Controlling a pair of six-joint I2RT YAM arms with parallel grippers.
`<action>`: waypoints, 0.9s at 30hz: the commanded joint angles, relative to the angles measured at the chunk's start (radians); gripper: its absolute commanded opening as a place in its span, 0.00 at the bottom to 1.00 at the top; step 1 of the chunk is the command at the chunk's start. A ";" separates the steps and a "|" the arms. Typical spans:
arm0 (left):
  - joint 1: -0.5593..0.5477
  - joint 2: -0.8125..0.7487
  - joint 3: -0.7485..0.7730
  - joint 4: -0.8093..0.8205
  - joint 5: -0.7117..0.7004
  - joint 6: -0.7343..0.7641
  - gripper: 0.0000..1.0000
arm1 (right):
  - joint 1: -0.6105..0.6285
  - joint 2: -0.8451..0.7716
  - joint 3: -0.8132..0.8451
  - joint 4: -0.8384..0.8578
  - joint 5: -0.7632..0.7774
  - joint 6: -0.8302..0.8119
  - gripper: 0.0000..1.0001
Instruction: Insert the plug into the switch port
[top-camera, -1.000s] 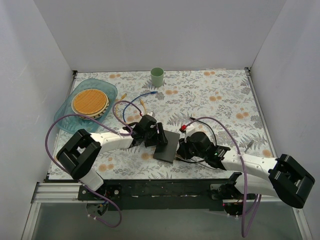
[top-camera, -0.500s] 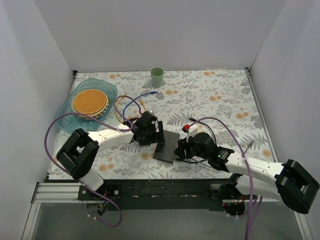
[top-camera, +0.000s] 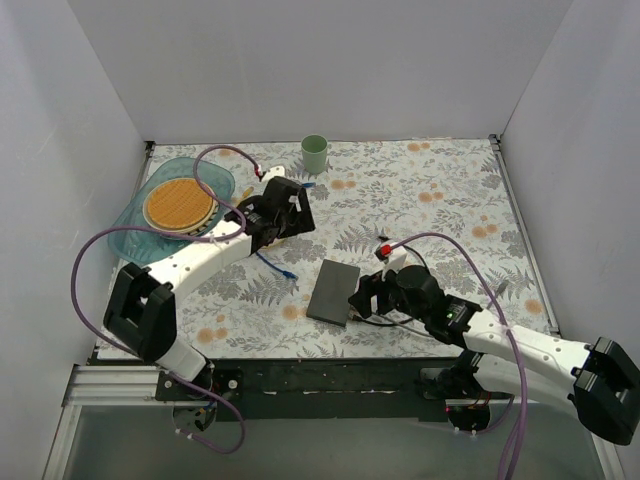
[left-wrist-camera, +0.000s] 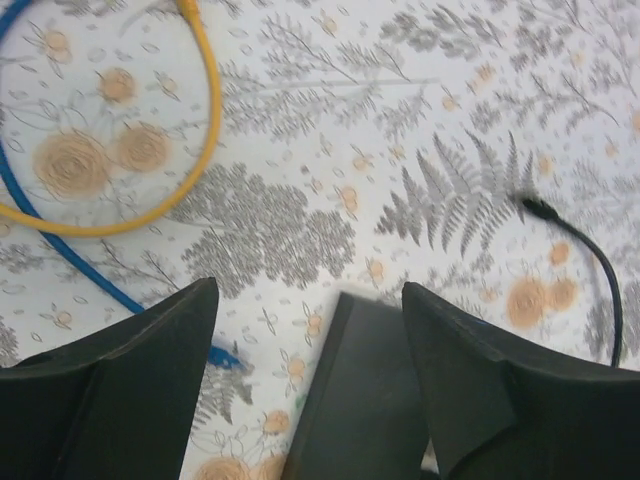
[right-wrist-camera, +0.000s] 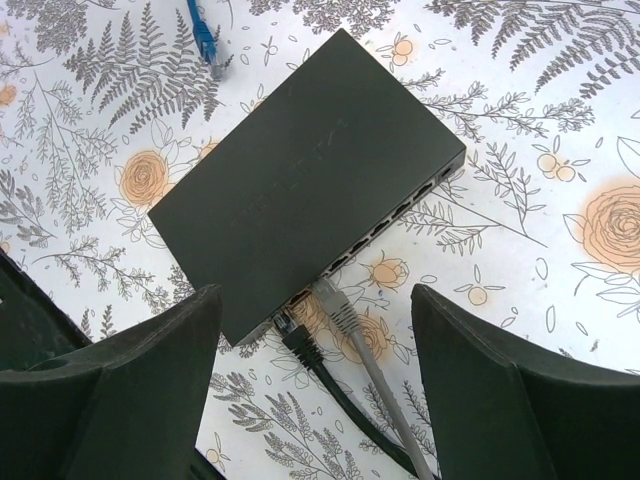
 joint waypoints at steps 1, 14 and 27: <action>0.085 0.115 0.094 -0.021 -0.062 0.026 0.70 | -0.007 -0.039 0.043 -0.025 0.028 0.025 0.82; 0.238 0.595 0.490 -0.083 -0.042 0.084 0.51 | -0.015 -0.150 0.011 -0.117 0.060 0.028 0.82; 0.297 0.858 0.761 -0.149 0.070 0.120 0.06 | -0.020 -0.190 0.026 -0.166 0.081 0.016 0.81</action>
